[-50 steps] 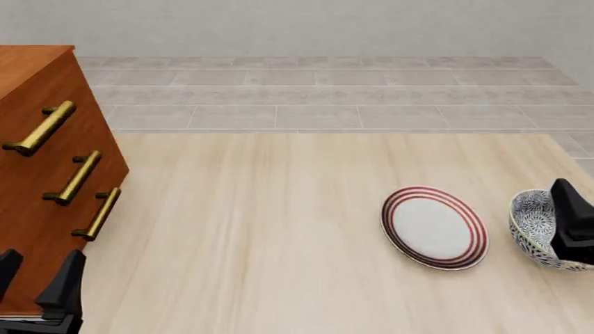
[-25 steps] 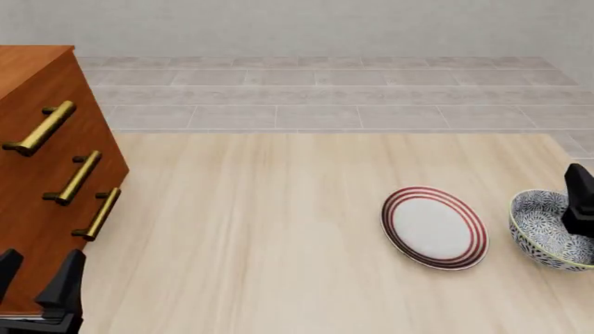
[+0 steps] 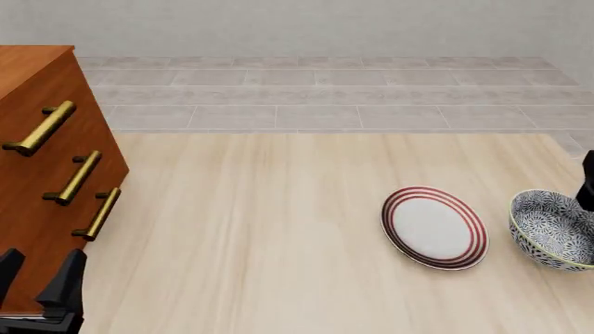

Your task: Put the bowl on top of the cabinet.

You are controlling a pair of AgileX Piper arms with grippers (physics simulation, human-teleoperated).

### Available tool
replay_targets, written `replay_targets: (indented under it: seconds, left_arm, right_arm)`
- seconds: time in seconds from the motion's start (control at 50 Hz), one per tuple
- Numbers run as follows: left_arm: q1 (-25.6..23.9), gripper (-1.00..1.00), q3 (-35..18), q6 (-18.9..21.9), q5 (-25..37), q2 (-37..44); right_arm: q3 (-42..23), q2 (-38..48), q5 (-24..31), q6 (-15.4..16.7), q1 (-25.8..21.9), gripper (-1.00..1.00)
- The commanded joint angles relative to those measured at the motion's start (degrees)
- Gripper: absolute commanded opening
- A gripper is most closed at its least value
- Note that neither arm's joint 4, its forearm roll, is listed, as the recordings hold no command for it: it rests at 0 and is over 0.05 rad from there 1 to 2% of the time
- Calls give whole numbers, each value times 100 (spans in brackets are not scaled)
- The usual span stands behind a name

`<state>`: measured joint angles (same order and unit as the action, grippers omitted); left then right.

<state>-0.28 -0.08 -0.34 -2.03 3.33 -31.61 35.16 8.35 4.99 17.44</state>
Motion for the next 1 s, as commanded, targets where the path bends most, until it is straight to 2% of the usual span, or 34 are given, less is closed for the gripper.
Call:
replay_targets:
  seconds: [0.02,0.14,0.26,0.3,0.44,0.52,0.6,0.74,0.8,1.0]
  left_arm:
    - [-11,100,-1,-27,44,-50]
    - [-16,100,-2,-32,37,-48]
    - [-13,100,-2,-40,35,-53]
    - [-17,100,-1,-31,21,-29]
    - [-12,100,-1,-33,-5,-1]
    - [-11,100,0,-32,-43,48]
    - [-15,100,0,-26,-63,74]
    - [-6,100,-1,-38,-43,50]
    - [-6,100,-2,-43,-19,29]
    - [-22,100,-1,-33,-13,34]
  right_arm:
    - [-239,419,133,-85,209,100]
    - [-328,739,81,-12,536,100]
    - [-363,1090,-9,200,697,100]
    - [-370,1263,-21,364,746,100]
    - [-501,1439,0,351,792,100]
    - [-565,1617,60,165,747,100]
    - [-551,1697,59,265,737,100]
    - [-612,1922,102,223,718,100]
    - [-548,2011,66,475,732,100]
    - [-597,2038,98,592,786,100]
